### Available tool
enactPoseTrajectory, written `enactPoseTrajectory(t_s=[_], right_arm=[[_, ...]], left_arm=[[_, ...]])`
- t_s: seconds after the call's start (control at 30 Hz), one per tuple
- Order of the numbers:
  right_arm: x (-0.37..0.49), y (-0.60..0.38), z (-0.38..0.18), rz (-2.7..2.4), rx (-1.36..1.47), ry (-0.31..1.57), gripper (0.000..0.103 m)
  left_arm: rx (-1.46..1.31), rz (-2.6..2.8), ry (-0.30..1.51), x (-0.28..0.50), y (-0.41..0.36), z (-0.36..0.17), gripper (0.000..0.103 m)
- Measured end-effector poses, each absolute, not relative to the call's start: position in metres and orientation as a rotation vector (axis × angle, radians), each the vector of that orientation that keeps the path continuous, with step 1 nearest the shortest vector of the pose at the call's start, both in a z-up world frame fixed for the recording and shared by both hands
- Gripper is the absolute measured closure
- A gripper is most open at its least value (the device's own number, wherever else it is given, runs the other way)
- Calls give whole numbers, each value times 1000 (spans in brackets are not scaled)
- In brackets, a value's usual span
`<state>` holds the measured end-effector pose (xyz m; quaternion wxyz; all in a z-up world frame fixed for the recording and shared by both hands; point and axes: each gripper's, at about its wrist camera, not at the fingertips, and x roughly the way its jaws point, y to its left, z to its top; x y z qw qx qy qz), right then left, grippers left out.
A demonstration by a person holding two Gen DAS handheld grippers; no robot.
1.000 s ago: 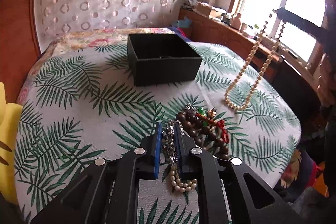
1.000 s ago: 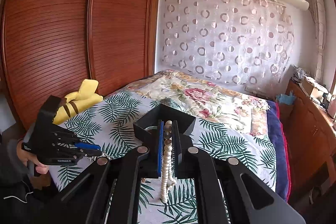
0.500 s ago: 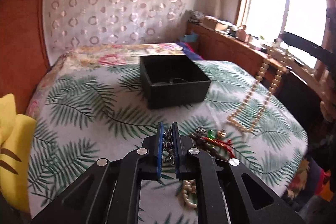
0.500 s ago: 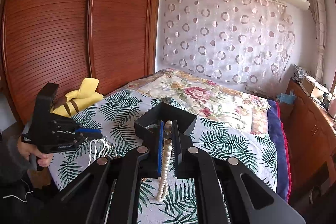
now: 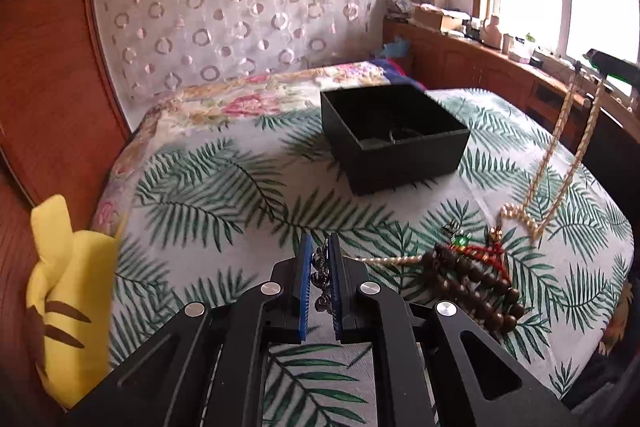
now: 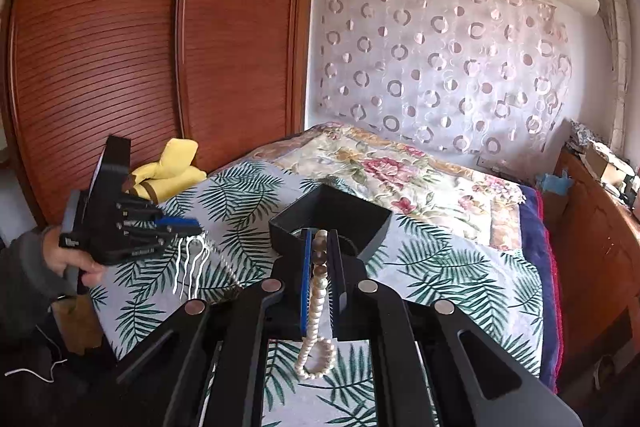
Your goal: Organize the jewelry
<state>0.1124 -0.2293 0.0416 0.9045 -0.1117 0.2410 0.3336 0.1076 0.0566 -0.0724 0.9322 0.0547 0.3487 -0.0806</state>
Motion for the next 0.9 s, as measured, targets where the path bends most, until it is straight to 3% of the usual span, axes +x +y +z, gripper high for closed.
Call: enactPoseTrajectory(t_s=[0.5,0.6,0.63,0.67,0.9], right_arm=[[127,-174,-29,810,-251,697,94],[137,-166,-42,817,-237,718,81],[140,-164,-45,827,-232,713,70],[144,-161,-47,830,-227,712,66],[167,-140,-59,933,-176,751,66]], left_arm=[[77,-240,563,85,54,-24,96],[71,-256,552,83,54,-21,96],[68,-265,547,82,55,-20,96],[68,-267,544,81,55,-19,96],[48,-282,545,81,63,-20,96]])
